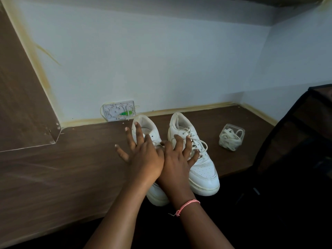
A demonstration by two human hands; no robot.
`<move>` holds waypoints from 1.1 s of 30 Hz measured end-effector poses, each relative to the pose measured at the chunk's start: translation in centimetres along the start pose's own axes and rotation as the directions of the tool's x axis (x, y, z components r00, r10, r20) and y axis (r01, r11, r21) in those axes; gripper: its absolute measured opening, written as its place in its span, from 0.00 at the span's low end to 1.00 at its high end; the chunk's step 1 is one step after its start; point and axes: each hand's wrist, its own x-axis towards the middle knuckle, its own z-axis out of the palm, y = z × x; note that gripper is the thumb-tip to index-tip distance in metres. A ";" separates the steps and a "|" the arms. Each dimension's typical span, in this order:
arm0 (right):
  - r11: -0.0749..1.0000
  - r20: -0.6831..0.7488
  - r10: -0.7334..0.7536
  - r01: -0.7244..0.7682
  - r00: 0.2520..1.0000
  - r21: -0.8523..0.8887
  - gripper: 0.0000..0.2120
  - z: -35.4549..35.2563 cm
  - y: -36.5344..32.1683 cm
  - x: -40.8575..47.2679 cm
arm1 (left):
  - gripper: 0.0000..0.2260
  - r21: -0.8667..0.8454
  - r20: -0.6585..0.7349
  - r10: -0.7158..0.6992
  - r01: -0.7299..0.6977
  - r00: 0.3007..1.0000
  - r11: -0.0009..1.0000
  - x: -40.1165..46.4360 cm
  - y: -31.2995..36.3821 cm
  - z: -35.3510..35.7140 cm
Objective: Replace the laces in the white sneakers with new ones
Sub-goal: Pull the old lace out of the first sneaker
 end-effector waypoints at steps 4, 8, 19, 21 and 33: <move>0.999 -0.010 -0.023 0.024 1.000 0.028 0.27 -0.1 -0.5 -0.2 | 0.13 -0.245 -0.079 -0.016 -0.004 0.997 0.969 1.1 -1.2 -0.7; 0.999 -0.022 -0.040 0.041 0.999 0.028 0.39 -0.4 -0.6 -0.3 | 0.11 -0.210 -0.086 0.051 -0.068 0.995 0.975 1.5 -2.6 -1.1; 0.996 -0.027 0.068 -0.066 0.997 0.062 0.38 0.4 -1.0 -0.5 | 0.04 -0.257 -0.395 0.071 -0.185 0.916 0.949 1.3 -3.0 0.7; 0.994 -0.038 0.087 -0.085 0.995 0.062 0.39 0.4 -1.3 -0.6 | 0.06 -0.472 -0.384 -0.141 -0.062 0.913 0.879 0.8 -2.4 0.8; 0.998 -0.116 0.054 -0.056 0.992 -0.017 0.45 1.1 -1.3 -0.5 | 0.06 -0.374 -0.353 -0.153 0.010 0.923 0.927 1.1 -3.1 0.4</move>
